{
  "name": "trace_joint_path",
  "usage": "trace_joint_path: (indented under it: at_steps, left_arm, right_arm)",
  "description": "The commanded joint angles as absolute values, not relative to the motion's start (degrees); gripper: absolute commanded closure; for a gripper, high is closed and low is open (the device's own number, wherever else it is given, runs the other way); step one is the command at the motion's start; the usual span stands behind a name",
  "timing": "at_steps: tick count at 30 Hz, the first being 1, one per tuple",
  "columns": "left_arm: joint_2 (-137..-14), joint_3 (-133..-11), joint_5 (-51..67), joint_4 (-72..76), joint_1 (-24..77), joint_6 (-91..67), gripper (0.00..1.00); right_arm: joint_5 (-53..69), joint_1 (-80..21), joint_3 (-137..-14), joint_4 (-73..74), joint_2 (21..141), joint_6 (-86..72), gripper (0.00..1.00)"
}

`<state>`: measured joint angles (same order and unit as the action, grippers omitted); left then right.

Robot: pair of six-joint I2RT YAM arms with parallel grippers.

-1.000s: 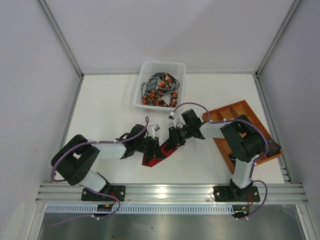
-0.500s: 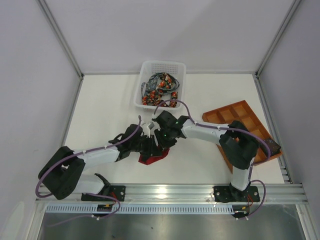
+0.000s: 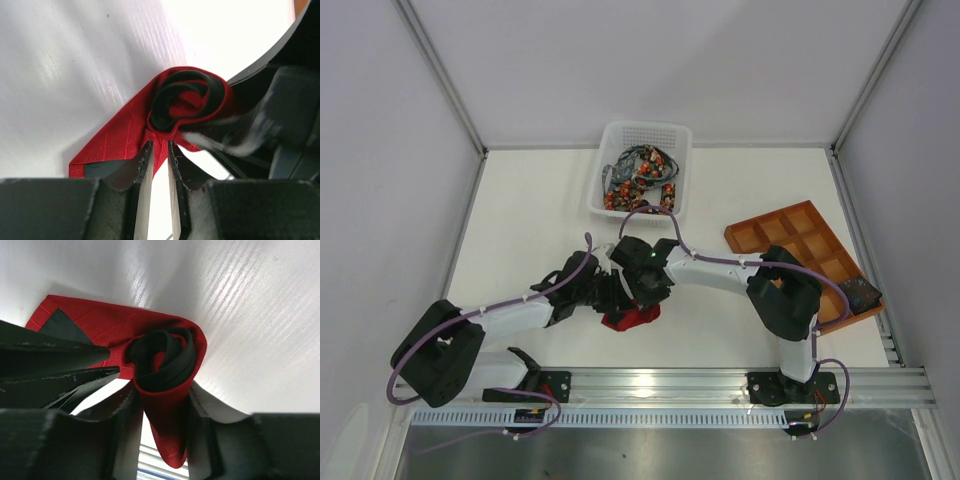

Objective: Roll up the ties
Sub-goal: Roll the tie

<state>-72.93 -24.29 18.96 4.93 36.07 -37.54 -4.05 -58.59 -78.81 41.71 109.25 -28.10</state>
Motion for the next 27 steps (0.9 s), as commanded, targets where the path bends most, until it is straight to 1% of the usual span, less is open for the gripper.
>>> trace_joint_path:
  at_steps: [1, 4, 9, 14, 19, 22, 26, 27]
  left_arm:
    - [-71.54, -23.99, 17.84, 5.89, 35.59, -38.23, 0.77]
    - [-72.77, -23.99, 18.28, 7.64, 35.51, -38.76, 0.77]
    - [-77.25, -23.65, 19.42, 11.23, 35.51, -39.28, 0.78]
    - [-78.13, -23.20, 19.43, 12.75, 35.51, -40.25, 0.79]
    - [-78.14, -23.47, 18.81, 11.78, 35.51, -39.99, 0.80]
    - [-77.44, -24.17, 15.83, 8.71, 35.51, -39.73, 0.83]
    - [-72.36, -24.70, 10.91, 2.38, 35.51, -38.85, 0.82]
    - [-71.29, -24.52, 10.12, 1.07, 35.51, -38.93, 0.81]
  right_arm:
    - [-6.42, -59.94, -81.65, 44.30, 110.74, -29.97, 0.61]
    - [-6.15, -60.03, -82.26, 44.47, 110.92, -30.67, 0.55]
    - [-4.84, -60.29, -82.18, 43.42, 109.51, -31.81, 0.51]
    - [-3.35, -60.56, -82.09, 43.16, 107.76, -32.17, 0.46]
    - [-1.06, -60.73, -81.56, 42.28, 106.44, -32.78, 0.44]
    - [-1.14, -61.00, -81.21, 42.19, 105.73, -33.22, 0.43]
    - [-1.14, -61.08, -80.25, 42.01, 104.77, -33.66, 0.42]
    - [-1.14, -61.08, -80.07, 41.75, 104.50, -33.75, 0.41]
